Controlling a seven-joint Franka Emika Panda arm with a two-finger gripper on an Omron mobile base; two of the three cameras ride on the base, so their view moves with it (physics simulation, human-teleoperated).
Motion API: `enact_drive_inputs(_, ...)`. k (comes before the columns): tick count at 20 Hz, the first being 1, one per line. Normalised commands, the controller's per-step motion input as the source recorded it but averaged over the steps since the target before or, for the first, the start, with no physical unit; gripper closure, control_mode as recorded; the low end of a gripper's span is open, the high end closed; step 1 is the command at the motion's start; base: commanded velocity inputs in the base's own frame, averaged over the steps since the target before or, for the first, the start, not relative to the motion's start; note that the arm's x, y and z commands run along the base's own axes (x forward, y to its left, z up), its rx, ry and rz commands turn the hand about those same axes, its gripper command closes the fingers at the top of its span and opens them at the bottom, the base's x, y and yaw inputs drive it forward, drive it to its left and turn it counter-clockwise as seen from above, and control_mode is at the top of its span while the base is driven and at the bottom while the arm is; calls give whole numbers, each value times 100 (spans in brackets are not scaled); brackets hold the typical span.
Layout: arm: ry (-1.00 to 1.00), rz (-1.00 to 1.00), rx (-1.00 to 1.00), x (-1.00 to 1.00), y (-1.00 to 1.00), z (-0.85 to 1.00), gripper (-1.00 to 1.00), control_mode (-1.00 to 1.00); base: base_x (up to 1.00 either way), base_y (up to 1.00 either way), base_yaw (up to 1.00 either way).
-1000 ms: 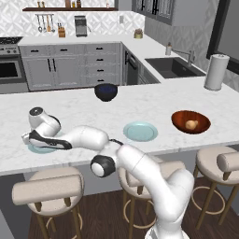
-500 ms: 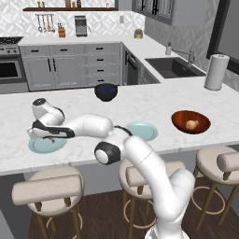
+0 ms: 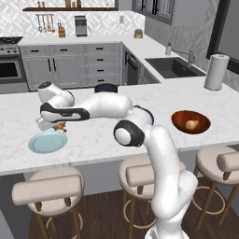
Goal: Pick the chicken drumstick and squash from their plates and place them in the bowl. Then put the bowl in the fridge.
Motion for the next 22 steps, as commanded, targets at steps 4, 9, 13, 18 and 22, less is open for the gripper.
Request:
enact_drive_inputs(4,-2,0,1,-100,-100,0,100,-100,0,0,0)
enact_drive_inputs(9,0,-4,4,-74,-100,7,100,-100,0,0,0)
enact_drive_inputs(13,7,-18,5,-5,-100,27,100,-100,0,0,0)
enact_drive_inputs(18,6,-22,5,0,-100,41,100,-100,0,0,0)
enact_drive_inputs(22,7,-22,5,0,-100,35,100,-100,0,0,0)
